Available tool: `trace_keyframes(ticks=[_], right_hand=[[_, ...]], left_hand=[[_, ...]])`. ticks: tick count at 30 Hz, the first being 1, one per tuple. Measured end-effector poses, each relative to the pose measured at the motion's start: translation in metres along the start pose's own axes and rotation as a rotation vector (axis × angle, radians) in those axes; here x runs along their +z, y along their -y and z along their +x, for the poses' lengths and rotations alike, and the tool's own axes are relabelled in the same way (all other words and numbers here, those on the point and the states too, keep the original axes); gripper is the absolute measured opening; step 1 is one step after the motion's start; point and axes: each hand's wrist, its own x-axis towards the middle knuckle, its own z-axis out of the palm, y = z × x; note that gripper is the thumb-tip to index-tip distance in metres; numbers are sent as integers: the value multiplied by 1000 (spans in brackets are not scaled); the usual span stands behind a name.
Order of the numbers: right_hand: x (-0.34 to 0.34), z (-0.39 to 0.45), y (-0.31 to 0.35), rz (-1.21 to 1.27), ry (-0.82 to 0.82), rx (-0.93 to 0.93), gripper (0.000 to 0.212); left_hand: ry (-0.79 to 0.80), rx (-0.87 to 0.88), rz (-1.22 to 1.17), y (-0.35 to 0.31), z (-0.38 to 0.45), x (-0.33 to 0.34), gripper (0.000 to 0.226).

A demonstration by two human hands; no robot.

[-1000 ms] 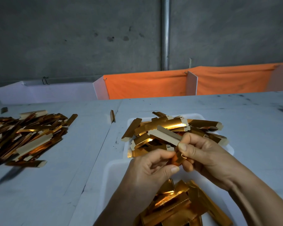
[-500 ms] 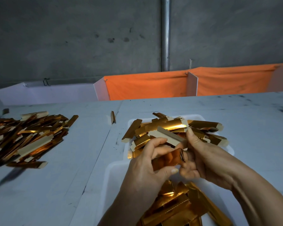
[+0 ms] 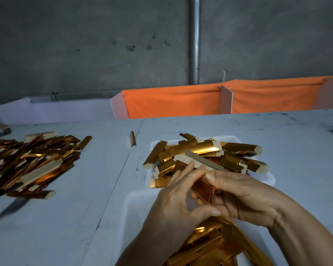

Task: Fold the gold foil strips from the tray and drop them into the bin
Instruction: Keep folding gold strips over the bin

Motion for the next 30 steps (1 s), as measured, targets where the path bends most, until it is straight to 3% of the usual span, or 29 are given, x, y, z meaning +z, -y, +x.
trace_keyframes(ticks=[10, 21, 26, 30], right_hand=[[-2, -1, 2, 35, 37, -40, 79], [-2, 0, 2, -2, 8, -76, 74], [-2, -1, 2, 43, -1, -69, 82], [-1, -2, 2, -7, -12, -62, 78]], left_hand=[[-65, 52, -103, 4, 0, -3, 37], [-117, 40, -193, 0, -1, 2, 28], [-137, 130, -189, 0, -1, 2, 25], [-225, 238, -49, 1, -1, 5, 21]])
